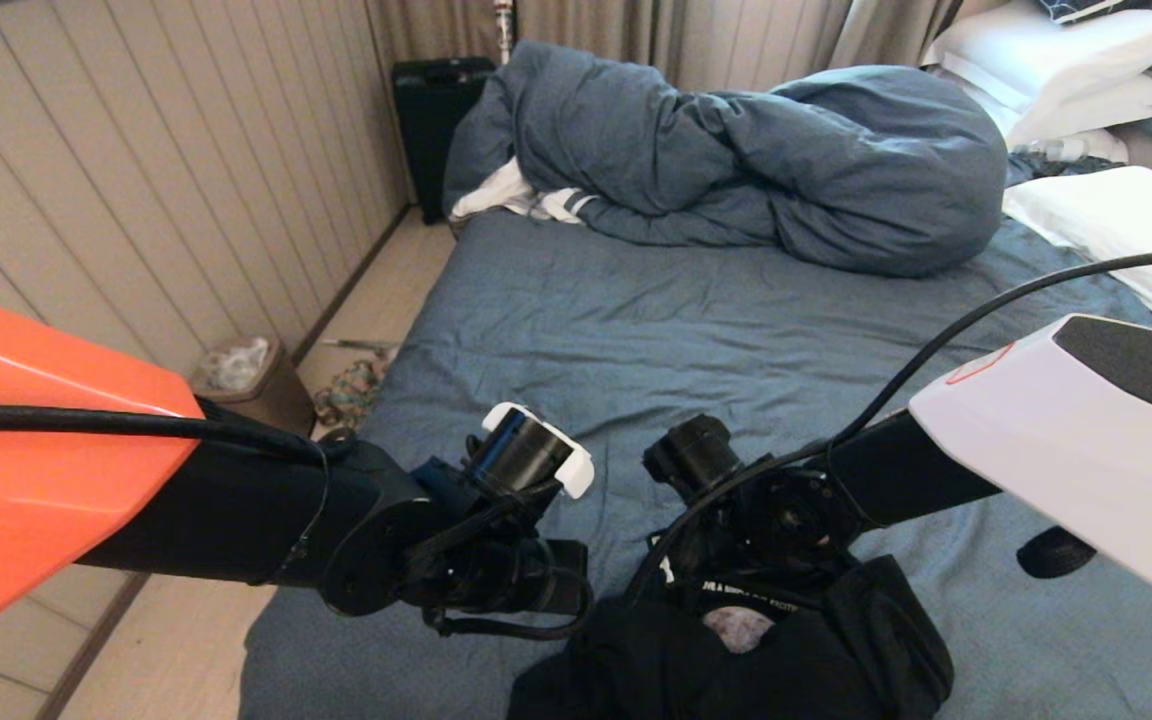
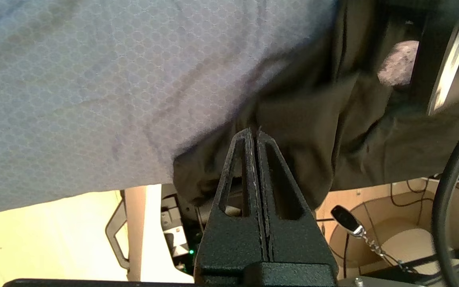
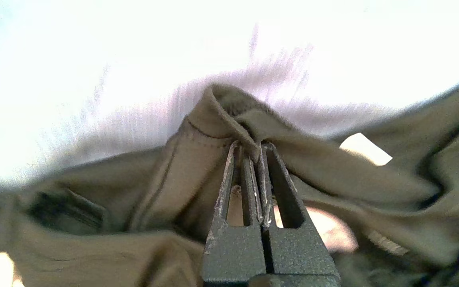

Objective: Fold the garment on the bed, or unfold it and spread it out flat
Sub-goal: Unford the black T-shirt

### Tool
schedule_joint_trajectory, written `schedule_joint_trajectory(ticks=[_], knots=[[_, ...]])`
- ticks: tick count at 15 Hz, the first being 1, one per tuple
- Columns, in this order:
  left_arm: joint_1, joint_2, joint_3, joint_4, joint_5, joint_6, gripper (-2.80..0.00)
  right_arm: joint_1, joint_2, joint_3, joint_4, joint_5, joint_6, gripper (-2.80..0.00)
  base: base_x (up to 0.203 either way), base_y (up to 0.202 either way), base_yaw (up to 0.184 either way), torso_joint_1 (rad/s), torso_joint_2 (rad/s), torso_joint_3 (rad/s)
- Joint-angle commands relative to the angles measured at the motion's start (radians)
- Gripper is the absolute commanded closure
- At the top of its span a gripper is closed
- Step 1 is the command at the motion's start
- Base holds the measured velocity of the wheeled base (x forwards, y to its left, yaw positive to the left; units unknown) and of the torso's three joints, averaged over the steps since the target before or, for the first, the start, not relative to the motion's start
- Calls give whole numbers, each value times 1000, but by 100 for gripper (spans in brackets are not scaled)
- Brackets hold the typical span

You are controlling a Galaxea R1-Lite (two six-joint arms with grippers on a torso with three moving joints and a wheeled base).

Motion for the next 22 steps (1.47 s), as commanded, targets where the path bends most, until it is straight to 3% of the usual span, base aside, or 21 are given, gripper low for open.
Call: schedule_joint_trajectory(ticks=[1, 5, 10, 12, 22], knots=[[-2, -9, 2, 2, 1, -4, 0, 1, 5, -84, -1, -21, 1, 0, 0, 0, 0, 0, 0, 0], [-2, -38, 7, 1, 1, -5, 0, -13, 64, -370, 16, -163, -1, 0, 0, 0, 0, 0, 0, 0], [-2, -44, 10, 0, 2, -6, 0, -63, 174, -734, 122, -217, -15, 0, 0, 0, 0, 0, 0, 0], [-2, -43, 10, 0, 2, -5, 0, -86, 221, -749, 69, -234, -91, 0, 0, 0, 0, 0, 0, 0], [-2, -9, 7, 0, 2, -4, 0, -145, 283, -747, -10, -228, -156, 0, 0, 0, 0, 0, 0, 0]])
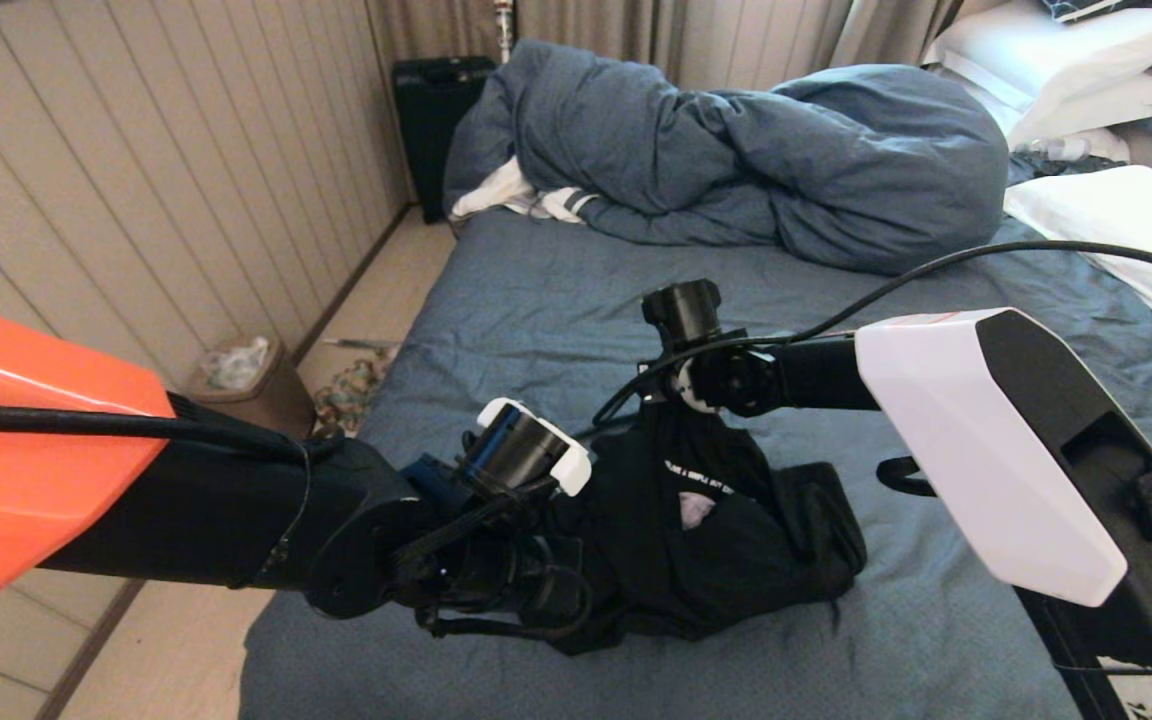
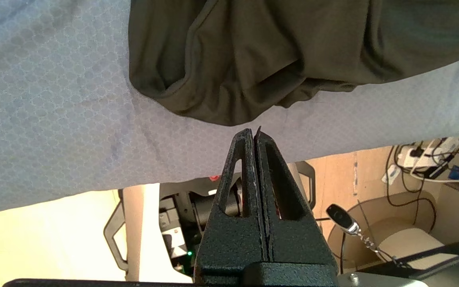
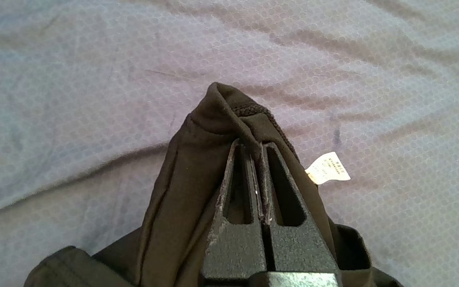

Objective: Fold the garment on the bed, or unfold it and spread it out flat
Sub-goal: Unford the black T-shirt

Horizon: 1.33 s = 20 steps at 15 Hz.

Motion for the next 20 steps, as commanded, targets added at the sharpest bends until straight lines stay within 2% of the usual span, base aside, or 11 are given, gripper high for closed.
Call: schedule_joint_trajectory(ticks=[1, 4, 5, 11, 14, 18, 20], knots=[[0, 20, -1, -1, 1, -4, 0, -1, 4, 1, 0, -1, -5, 0, 0, 0, 0, 0, 0, 0], [1, 28, -4, -1, 1, -4, 0, 1, 12, 2, -1, 2, -29, 0, 0, 0, 0, 0, 0, 0], [1, 28, -4, -2, 2, -4, 0, 3, 12, 1, -3, 2, -37, -280, 0, 0, 0, 0, 0, 0], [1, 25, -1, -3, 1, -4, 0, 1, -3, 7, 2, 26, -37, -280, 0, 0, 0, 0, 0, 0], [1, 15, 0, -1, 1, -4, 0, 9, -67, 33, 7, 37, -4, -280, 0, 0, 0, 0, 0, 0], [3, -24, 4, 0, 2, -4, 0, 17, -207, 159, 9, 39, 30, -280, 0, 0, 0, 0, 0, 0], [4, -49, 7, 3, 2, -4, 0, 17, -276, 244, 8, 40, 71, -280, 0, 0, 0, 0, 0, 0]])
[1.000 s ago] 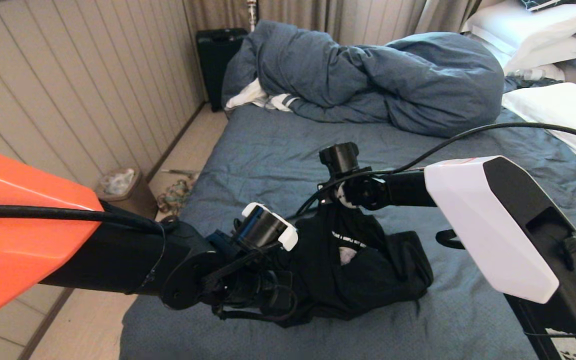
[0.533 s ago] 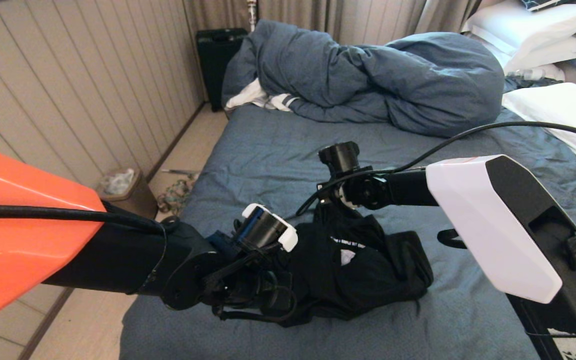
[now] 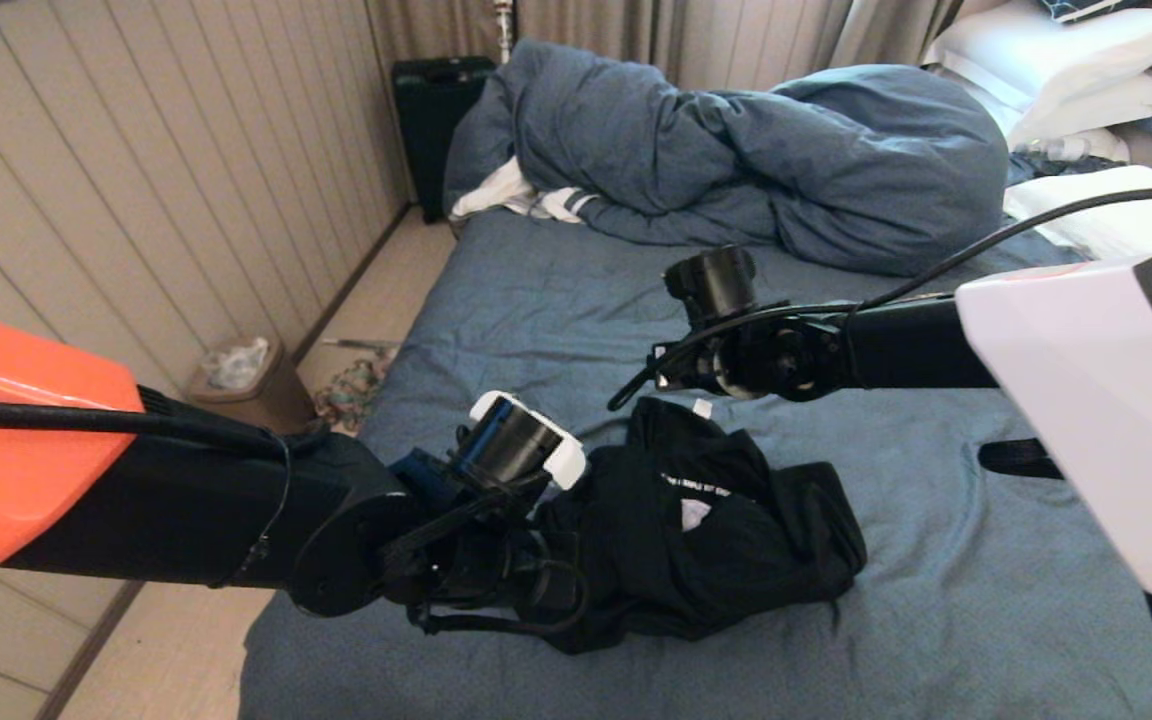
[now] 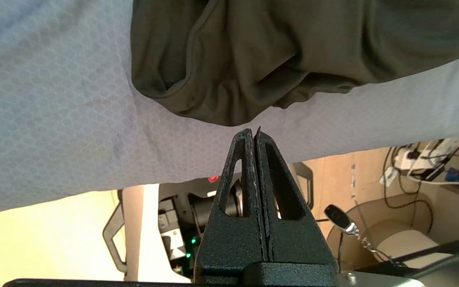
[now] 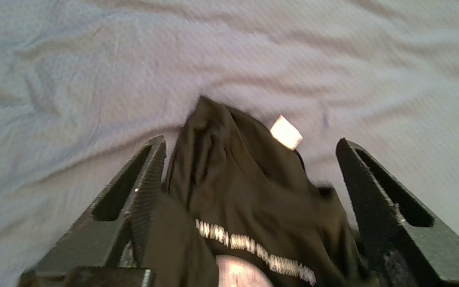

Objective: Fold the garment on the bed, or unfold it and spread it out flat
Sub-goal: Unford the black T-shirt

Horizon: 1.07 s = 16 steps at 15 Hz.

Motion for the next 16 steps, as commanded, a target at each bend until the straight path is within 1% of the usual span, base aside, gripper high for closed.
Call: schedule_joint_trajectory(ticks=[1, 2, 3, 5, 7, 12, 16], knots=[[1, -32, 7, -1, 1, -4, 0, -1, -94, 76, 0, 0, 23, -280, 0, 0, 0, 0, 0, 0], [1, -37, 7, -1, 1, -4, 0, -4, -126, 125, 0, 9, 49, -280, 0, 0, 0, 0, 0, 0], [1, -40, 7, 1, -1, -4, 0, -7, -155, 173, 1, 23, 73, 0, 0, 0, 0, 0, 0, 0], [1, -45, 7, 1, -1, -4, 0, -11, -207, 271, 1, 61, 95, 0, 0, 0, 0, 0, 0, 0], [1, -45, 8, 2, -1, -6, 0, -12, -247, 323, 0, 98, 127, 0, 0, 0, 0, 0, 0, 0], [1, -62, 22, -4, -1, -4, 0, -7, -253, 321, 4, 103, 122, 0, 0, 0, 0, 0, 0, 0], [2, -46, 22, -4, -2, -5, 0, -8, -157, 295, 4, 111, 122, 0, 0, 0, 0, 0, 0, 0]])
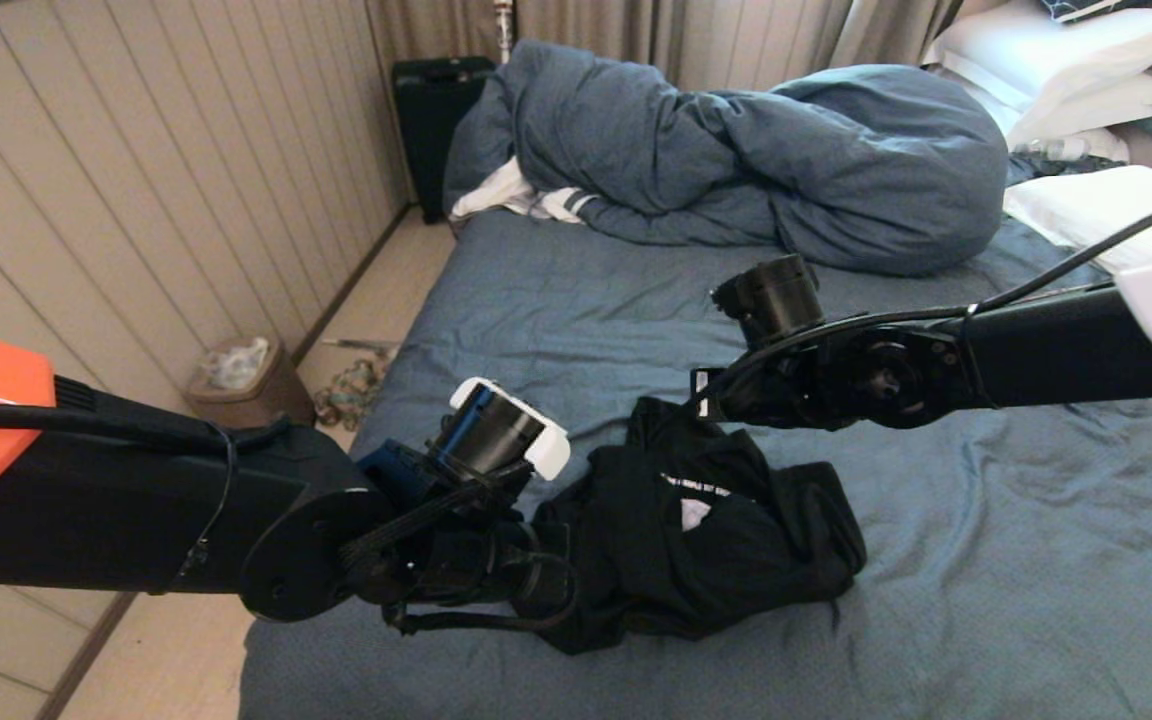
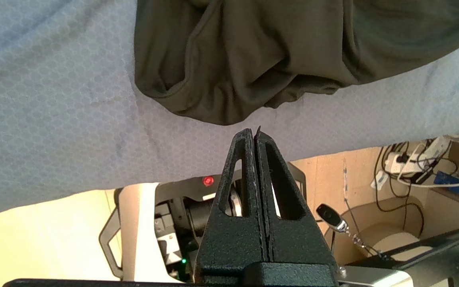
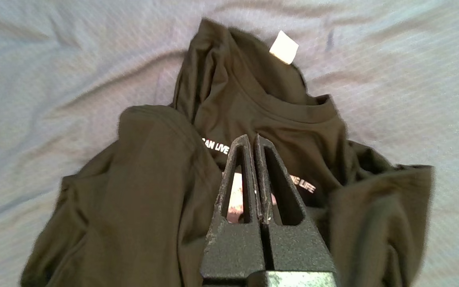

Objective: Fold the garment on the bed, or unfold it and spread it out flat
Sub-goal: Unford the black T-shirt

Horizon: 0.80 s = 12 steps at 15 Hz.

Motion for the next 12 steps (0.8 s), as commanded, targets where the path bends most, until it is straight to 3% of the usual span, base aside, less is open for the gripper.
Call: schedule_joint_trajectory(ticks=[1, 12], knots=[[2, 5, 0, 0, 0, -4, 0, -3, 65, -19, 0, 0, 1, 0, 0, 0, 0, 0, 0, 0], [1, 23, 18, -2, -13, -6, 0, -1, 217, -50, 2, 6, 2, 0, 0, 0, 0, 0, 0, 0]])
